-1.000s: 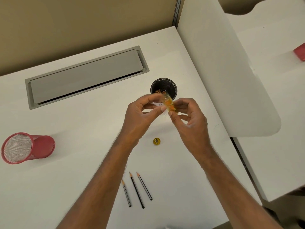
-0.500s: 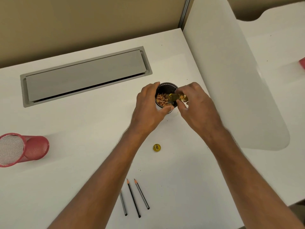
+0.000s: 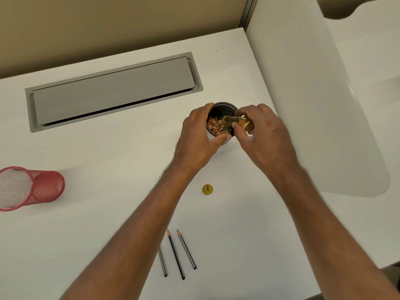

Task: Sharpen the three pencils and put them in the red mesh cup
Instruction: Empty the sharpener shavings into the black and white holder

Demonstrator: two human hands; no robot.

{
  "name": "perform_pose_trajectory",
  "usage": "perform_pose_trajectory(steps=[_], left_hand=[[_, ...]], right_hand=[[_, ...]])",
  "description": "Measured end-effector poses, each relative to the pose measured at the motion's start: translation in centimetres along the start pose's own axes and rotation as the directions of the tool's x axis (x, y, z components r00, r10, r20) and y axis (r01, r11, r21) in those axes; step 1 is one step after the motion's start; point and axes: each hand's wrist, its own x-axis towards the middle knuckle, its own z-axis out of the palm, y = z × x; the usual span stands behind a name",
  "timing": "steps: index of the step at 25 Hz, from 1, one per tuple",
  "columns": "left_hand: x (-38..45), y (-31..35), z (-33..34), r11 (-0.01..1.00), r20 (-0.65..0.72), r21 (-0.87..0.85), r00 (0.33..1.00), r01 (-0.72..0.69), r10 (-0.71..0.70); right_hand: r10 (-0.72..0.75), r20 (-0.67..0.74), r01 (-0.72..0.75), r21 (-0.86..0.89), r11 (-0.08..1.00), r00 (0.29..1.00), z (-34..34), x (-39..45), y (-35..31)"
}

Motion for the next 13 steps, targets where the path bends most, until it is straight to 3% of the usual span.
perform_pose_trajectory(steps=[5, 13], left_hand=[[-0.01, -0.04, 0.03, 1.000, -0.010, 0.019, 1.000, 0.001, -0.001], [-0.17, 0.17, -0.07, 1.000, -0.009, 0.020, 1.000, -0.009, 0.009]], right_hand=[[0.033, -0.001, -0.033, -0.053, 0.998, 0.999, 0.10, 0.14, 0.20], [-0.014, 0.022, 0.013, 0.041, 0.999, 1.000, -0.11, 0.27, -0.54]])
